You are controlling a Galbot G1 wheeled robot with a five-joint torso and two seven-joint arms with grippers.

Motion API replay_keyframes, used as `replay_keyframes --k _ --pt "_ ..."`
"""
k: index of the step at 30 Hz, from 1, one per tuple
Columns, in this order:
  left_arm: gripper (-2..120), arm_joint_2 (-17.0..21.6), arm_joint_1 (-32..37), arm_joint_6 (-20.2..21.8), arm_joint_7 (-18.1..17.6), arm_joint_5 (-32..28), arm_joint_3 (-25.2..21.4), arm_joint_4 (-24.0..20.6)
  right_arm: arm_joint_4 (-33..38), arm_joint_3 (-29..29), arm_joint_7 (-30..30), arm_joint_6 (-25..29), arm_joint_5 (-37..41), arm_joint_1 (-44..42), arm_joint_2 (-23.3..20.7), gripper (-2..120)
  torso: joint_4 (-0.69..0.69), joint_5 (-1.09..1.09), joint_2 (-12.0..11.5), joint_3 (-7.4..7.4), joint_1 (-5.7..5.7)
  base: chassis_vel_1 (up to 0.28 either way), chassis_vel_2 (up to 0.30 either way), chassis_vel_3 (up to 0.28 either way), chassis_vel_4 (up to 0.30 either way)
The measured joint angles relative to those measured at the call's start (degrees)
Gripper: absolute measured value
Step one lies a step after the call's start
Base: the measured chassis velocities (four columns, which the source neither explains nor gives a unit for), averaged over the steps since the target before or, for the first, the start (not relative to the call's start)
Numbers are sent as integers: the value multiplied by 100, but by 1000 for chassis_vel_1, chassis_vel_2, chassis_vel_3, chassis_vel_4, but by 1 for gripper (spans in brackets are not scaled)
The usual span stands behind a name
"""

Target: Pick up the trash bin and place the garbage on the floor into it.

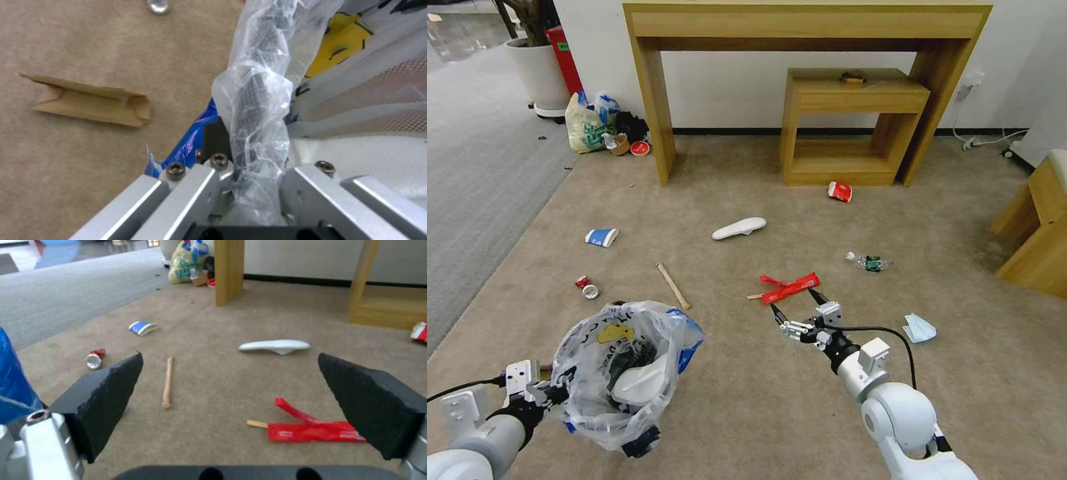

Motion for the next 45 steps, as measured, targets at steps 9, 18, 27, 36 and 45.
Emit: replay_keyframes --k 9,18,27,36,45 --pt "0 6 -3 0 -21 -5 -25 -5 1 -5 -1 1 -155 -56 6 100 2 -1 0 0 0 213 198 -190 -206" --pt "0 1 -29 0 -23 -11 -13 8 -63 -59 5 -13 -164 -13 -3 100 2 1 0 1 0 200 193 -190 -198" --pt "0 27 -69 0 -24 -27 -20 31 -131 -93 6 -29 -137 31 6 100 1 -2 0 1 0 174 176 -176 -175" --pt "0 14 -86 0 -28 -30 -16 33 -149 -51 8 -48 -107 30 0 100 0 0 0 0 0 168 160 -153 -165" --pt "0 10 -70 0 -33 -32 -36 11 -463 18 627 -813 631 343 -1 100 1 0 0 1 0 108 111 -84 -80"
